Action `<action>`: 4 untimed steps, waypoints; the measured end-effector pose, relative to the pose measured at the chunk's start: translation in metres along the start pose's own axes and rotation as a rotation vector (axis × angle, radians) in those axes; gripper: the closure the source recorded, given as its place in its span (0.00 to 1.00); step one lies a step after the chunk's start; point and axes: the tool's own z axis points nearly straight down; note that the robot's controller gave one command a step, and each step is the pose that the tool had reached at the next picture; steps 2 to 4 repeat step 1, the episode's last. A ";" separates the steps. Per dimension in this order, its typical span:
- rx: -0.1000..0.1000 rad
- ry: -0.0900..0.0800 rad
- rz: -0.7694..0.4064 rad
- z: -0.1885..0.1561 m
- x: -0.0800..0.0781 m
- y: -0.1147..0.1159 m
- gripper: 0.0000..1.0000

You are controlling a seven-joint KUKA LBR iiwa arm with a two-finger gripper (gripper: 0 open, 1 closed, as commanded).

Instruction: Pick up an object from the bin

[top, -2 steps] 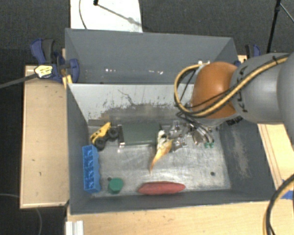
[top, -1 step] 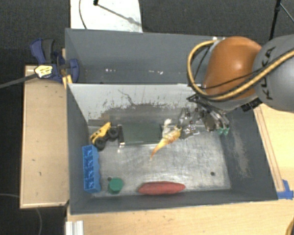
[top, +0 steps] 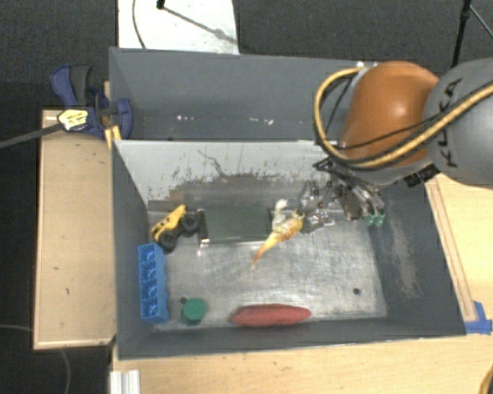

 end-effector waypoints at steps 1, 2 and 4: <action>-0.001 0.006 0.020 -0.042 -0.001 -0.003 1.00; -0.001 0.006 0.020 -0.042 -0.001 -0.003 1.00; -0.001 0.006 0.020 -0.042 -0.001 -0.003 1.00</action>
Offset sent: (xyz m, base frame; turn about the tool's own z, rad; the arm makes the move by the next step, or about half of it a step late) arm -0.0056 -0.0191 0.0466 -0.0026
